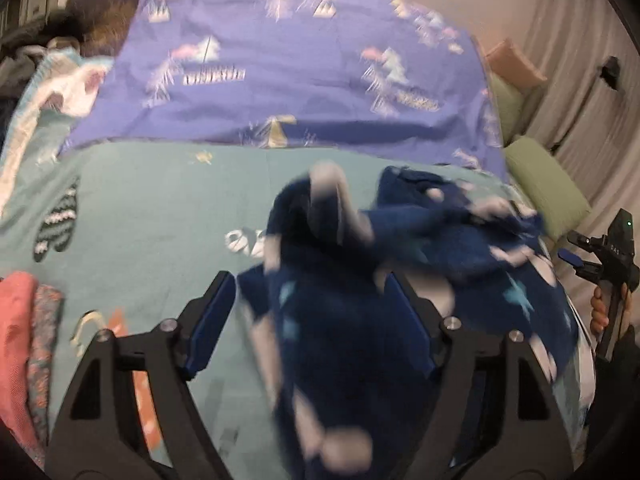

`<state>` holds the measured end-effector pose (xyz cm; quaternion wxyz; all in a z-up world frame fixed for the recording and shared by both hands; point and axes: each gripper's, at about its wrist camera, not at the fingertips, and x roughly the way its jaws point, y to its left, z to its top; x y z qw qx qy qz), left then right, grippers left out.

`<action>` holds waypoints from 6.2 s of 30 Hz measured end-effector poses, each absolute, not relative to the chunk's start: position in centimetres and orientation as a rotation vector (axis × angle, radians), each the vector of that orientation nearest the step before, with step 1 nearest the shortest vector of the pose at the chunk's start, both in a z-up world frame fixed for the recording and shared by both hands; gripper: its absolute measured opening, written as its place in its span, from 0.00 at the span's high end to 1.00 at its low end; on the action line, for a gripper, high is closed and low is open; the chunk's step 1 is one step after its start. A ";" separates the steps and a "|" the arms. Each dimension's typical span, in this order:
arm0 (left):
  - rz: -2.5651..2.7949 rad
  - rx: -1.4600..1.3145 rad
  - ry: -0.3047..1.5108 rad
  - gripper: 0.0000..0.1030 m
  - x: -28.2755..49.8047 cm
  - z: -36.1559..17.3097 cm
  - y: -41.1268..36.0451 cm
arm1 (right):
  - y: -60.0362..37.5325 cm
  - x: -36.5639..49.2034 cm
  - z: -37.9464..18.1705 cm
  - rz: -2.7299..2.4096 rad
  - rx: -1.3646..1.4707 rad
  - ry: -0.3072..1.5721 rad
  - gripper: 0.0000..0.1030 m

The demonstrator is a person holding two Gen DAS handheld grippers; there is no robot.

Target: Fold small clothes

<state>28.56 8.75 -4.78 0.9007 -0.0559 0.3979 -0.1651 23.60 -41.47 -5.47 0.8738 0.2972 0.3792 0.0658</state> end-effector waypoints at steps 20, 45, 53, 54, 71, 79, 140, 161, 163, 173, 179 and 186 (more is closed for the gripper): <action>-0.458 -0.720 1.104 0.70 22.3 -14.9 12.2 | -39.4 14.8 -13.0 0.166 0.940 0.886 0.30; -0.356 -0.374 1.200 0.72 1.7 -7.5 16.2 | -36.1 -5.1 -8.6 0.069 0.632 1.135 0.63; -0.403 -0.288 0.855 0.24 10.0 -1.1 15.6 | -36.7 4.2 -3.8 0.108 0.465 0.891 0.33; -0.431 -0.291 0.886 0.24 12.0 -1.6 14.6 | -36.7 6.2 -4.2 0.120 0.467 0.908 0.33; -0.454 -0.332 0.784 0.84 16.8 -2.4 13.0 | -36.8 12.0 -1.1 0.318 0.518 0.714 0.91; -0.312 -0.116 1.004 0.72 21.6 -9.5 10.5 | -33.5 18.3 -8.8 0.060 0.212 1.038 0.80; -0.300 -0.097 0.887 0.36 5.0 -9.7 10.8 | -12.9 -2.0 -8.0 0.280 0.105 0.896 0.68; -0.439 -0.298 0.974 0.29 5.1 -9.6 14.9 | -14.1 8.2 -3.4 0.250 0.332 0.915 0.68; -0.451 -0.293 0.987 0.29 5.2 -9.7 14.6 | -13.8 9.9 -4.1 0.249 0.345 0.928 0.68; -0.526 -0.354 1.072 0.24 7.4 -11.6 13.7 | -15.0 14.2 -10.4 0.255 0.451 1.033 0.66; -0.516 -0.327 1.079 0.24 7.8 -11.2 13.3 | -14.5 10.9 -7.6 0.260 0.370 0.953 0.65; -0.514 -0.305 1.083 0.24 9.0 -10.7 13.4 | -10.6 3.0 -4.1 0.329 0.038 0.876 0.49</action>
